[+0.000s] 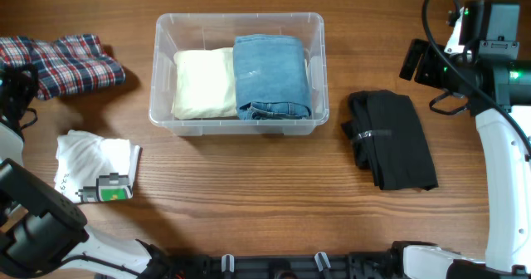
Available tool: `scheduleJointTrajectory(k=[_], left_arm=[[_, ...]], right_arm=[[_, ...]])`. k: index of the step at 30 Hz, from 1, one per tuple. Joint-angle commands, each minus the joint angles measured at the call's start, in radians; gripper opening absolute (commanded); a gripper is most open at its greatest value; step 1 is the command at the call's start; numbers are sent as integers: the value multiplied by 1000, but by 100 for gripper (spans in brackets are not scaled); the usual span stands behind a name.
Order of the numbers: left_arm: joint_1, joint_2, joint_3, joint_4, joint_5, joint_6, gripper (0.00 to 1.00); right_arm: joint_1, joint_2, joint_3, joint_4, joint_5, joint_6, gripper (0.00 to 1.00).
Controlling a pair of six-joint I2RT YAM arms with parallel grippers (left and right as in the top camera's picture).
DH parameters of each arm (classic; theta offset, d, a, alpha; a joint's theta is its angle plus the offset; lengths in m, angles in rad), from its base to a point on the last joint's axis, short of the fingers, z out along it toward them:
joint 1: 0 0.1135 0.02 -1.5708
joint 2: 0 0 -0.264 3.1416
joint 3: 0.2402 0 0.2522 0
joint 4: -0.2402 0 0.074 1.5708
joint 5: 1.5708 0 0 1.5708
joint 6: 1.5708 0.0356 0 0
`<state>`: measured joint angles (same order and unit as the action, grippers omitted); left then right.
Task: Pack container
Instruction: 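Lift the plaid garment with the left gripper and carry it over the box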
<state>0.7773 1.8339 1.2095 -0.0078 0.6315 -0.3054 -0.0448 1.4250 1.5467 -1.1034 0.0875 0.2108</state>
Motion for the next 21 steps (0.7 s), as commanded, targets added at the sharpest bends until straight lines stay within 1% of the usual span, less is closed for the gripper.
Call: scheduleJointTrajectory(k=[1, 3, 7, 9, 12, 16, 20, 21], left_arm=[[-22, -28, 23, 58, 124, -95, 4], [-31, -30, 23, 132, 165, -167, 4], [-50, -44, 23, 344, 226, -385, 4], [-63, -60, 23, 435, 245, -472, 4], [-92, -111, 23, 520, 252, -567, 4], [-142, -198, 23, 565, 251, -632, 4], [-220, -292, 23, 563, 261, -646, 4], [-249, -315, 23, 538, 262, -646, 4]], right_arm=[[-3, 8, -5, 0, 17, -12, 100], [-3, 8, -5, 0, 17, -12, 100], [-3, 8, -5, 0, 17, -12, 100], [-3, 8, -5, 0, 17, -12, 100], [-3, 8, -5, 0, 17, -12, 100], [-3, 8, -5, 0, 17, -12, 100], [-3, 8, -5, 0, 17, -12, 100], [-3, 8, -5, 0, 17, -12, 100]])
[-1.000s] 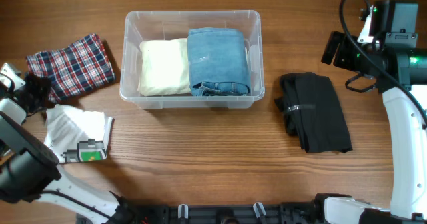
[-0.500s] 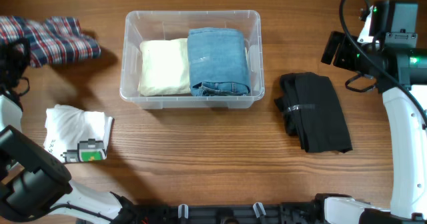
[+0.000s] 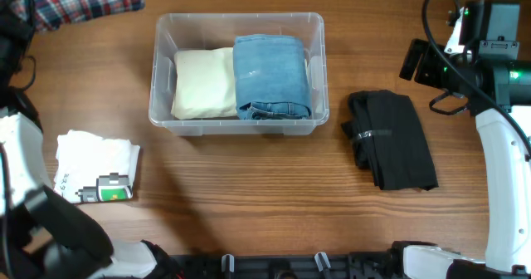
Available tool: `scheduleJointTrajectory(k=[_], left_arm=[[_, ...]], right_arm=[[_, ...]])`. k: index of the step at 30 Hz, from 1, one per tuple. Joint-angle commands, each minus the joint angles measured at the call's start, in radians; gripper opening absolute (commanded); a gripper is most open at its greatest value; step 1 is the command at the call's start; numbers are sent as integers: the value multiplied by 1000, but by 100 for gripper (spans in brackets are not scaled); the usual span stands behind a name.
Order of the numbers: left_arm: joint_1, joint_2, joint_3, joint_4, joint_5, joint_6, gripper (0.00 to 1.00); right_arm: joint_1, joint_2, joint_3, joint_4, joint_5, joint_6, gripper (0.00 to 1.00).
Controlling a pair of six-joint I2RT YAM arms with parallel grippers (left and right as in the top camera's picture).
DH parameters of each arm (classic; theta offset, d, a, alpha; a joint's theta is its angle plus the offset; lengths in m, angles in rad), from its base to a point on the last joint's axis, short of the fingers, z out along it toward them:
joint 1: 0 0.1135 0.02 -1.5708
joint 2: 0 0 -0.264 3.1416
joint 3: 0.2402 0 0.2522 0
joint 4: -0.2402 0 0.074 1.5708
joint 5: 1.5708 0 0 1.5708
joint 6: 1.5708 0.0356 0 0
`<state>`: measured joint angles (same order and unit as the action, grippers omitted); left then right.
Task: Pack container
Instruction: 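Lift the plaid garment with the left gripper and carry it over the box, then lower the plaid garment into the box's left side and release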
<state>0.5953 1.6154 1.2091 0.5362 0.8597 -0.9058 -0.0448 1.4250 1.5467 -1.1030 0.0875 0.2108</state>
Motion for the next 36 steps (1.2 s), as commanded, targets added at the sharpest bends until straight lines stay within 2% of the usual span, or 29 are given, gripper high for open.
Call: scheduleJointTrajectory(k=[1, 4, 5, 6, 8, 10, 13, 15, 19, 21, 27, 36], left_arm=[[-97, -116, 24, -44, 28, -45, 4], [-196, -145, 24, -242, -57, -45, 4], [-248, -146, 24, -380, -134, -45, 4], [-283, -146, 23, -450, -192, -39, 4], [-351, -146, 20, -528, -288, 1, 4], [-426, -146, 19, -565, -383, 29, 4], [-555, -157, 20, -615, -604, 14, 4], [-639, -159, 20, -643, -770, -20, 4], [-793, -159, 19, -737, -1184, -176, 4], [-845, -159, 18, -733, -1282, -176, 4], [-866, -158, -8, -731, -1330, -229, 4], [-872, -147, -93, -684, -1427, -229, 4]], right_arm=[[-3, 8, -5, 0, 17, -12, 100], [-3, 8, -5, 0, 17, -12, 100], [-3, 8, -5, 0, 17, -12, 100], [-3, 8, -5, 0, 17, -12, 100], [-3, 8, -5, 0, 17, -12, 100], [-3, 8, -5, 0, 17, -12, 100], [-3, 8, -5, 0, 17, -12, 100], [-3, 8, -5, 0, 17, -12, 100], [-3, 8, -5, 0, 17, -12, 100], [-3, 8, -5, 0, 17, -12, 100], [-3, 8, -5, 0, 17, -12, 100], [-3, 8, -5, 0, 17, -12, 100]])
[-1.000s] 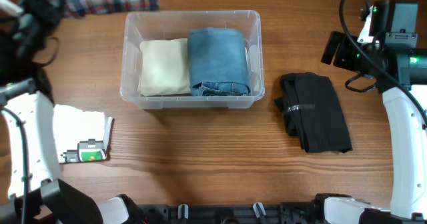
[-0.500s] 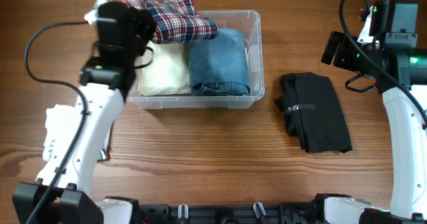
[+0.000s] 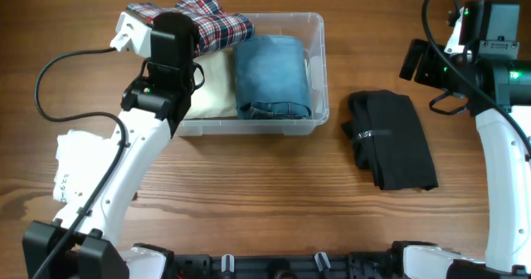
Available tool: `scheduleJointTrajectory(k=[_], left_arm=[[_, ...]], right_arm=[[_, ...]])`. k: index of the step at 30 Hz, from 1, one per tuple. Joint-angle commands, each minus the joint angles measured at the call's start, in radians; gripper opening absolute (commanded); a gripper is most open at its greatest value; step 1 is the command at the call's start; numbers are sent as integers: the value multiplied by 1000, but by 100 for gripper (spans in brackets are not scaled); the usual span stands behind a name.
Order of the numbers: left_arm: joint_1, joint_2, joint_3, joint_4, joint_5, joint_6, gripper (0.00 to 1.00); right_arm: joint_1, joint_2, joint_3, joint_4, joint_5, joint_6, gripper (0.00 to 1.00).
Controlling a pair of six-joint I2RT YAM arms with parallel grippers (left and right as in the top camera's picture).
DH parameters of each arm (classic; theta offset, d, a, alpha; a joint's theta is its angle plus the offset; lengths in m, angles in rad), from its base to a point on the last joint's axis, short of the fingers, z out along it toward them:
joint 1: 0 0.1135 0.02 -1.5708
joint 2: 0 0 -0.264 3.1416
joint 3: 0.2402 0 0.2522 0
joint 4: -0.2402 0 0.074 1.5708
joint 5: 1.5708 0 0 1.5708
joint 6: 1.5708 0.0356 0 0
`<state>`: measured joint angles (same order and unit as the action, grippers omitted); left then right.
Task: Pack container
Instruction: 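Lower the plaid garment into the box's left side and release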
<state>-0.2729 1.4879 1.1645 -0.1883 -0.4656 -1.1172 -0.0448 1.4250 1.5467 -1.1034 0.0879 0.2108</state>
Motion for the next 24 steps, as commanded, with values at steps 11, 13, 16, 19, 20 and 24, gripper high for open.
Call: scheduleJointTrajectory(k=[11, 13, 16, 19, 20, 24], left_arm=[[-141, 45, -106, 78, -235, -16, 4], [-164, 72, -106, 58, -236, -61, 4], [-169, 93, -106, 23, -251, -144, 4], [-169, 113, -106, -26, -254, -181, 4], [-169, 113, -106, -52, -265, -208, 4], [-169, 113, -106, -132, -299, -286, 4]], right_arm=[[-3, 8, -5, 0, 17, -12, 100], [-3, 8, -5, 0, 17, -12, 100], [-3, 8, -5, 0, 17, -12, 100], [-3, 8, -5, 0, 17, -12, 100], [-3, 8, -5, 0, 17, -12, 100], [-3, 8, -5, 0, 17, -12, 100]])
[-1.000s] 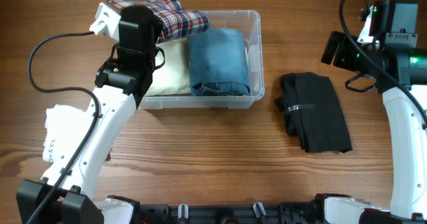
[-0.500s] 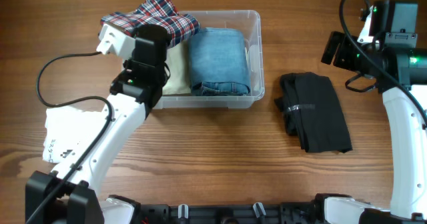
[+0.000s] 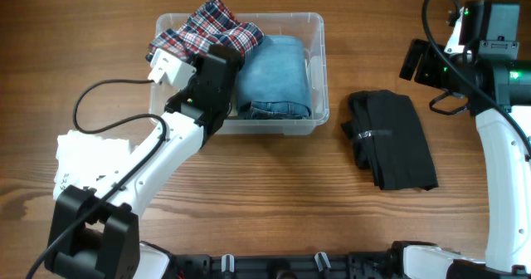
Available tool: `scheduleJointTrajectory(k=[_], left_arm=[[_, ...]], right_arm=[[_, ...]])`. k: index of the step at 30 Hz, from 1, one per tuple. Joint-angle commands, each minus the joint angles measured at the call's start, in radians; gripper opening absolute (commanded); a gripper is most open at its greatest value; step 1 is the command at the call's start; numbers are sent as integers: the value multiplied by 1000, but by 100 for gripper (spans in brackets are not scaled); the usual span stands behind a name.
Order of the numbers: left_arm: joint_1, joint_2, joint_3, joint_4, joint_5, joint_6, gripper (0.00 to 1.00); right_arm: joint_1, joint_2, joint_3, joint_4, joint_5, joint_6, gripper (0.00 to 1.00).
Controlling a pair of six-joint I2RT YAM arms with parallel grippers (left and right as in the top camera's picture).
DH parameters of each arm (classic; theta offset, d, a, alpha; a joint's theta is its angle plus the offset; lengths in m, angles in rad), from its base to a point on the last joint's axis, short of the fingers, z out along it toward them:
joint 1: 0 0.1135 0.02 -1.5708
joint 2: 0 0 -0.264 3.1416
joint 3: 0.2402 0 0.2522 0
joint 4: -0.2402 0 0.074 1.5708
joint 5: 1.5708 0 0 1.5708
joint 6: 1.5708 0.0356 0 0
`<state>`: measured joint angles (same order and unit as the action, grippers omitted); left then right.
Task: Pack container
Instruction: 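Lower the plaid garment into the box's left side and release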
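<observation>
The clear plastic container [image 3: 320, 80] stands at the back middle of the table. Folded blue jeans [image 3: 279, 75] fill its right half. A red and blue plaid shirt [image 3: 209, 30] lies bunched over its left half, covering most of the cream garment beneath. My left gripper [image 3: 219, 56] reaches into the bin from the front left and holds the plaid shirt; its fingers are hidden under the wrist. Far to the right, my right gripper [image 3: 413, 61] hovers above the table, and its jaws cannot be made out.
A folded black garment [image 3: 390, 138] lies on the table right of the container, below the right gripper. A white T-shirt with a printed patch [image 3: 83, 156] lies at the front left, partly under my left arm and its cable.
My left gripper has moved right and toward the front with the plaid shirt, from the bin's back left corner to over its left half. The right arm has not moved.
The plaid shirt first lay on the table at the far left by my left gripper. It was then lifted at the table's back left corner. Later it hung over the bin's back left rim, and now it sits over the cream garment inside.
</observation>
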<state>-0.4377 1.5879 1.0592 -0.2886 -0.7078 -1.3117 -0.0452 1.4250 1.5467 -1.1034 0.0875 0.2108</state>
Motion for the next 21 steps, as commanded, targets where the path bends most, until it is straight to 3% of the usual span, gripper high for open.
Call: scheduleJointTrajectory(k=[1, 6, 16, 17, 18, 19, 20, 21], left_arm=[[-8, 13, -1, -48, -55, -93, 4], [-60, 13, -1, -179, -56, -309, 4], [-215, 13, -1, -189, -154, -320, 6], [-215, 13, -1, -201, -154, -320, 10], [-212, 13, -1, -208, -154, -319, 25], [-211, 13, -1, -211, -154, -319, 63], [-208, 13, -1, -217, -154, -315, 89], [-204, 10, -1, -224, -154, -312, 94]], right_arm=[[-3, 8, -5, 0, 17, -12, 100], [-3, 8, -5, 3, 17, -12, 100], [-3, 8, -5, 3, 17, -12, 100], [-3, 8, -5, 3, 17, -12, 100], [-3, 8, -5, 3, 17, -12, 100], [-3, 8, -5, 3, 17, -12, 100], [-3, 8, -5, 3, 17, -12, 100], [-3, 8, -5, 3, 17, -12, 100]])
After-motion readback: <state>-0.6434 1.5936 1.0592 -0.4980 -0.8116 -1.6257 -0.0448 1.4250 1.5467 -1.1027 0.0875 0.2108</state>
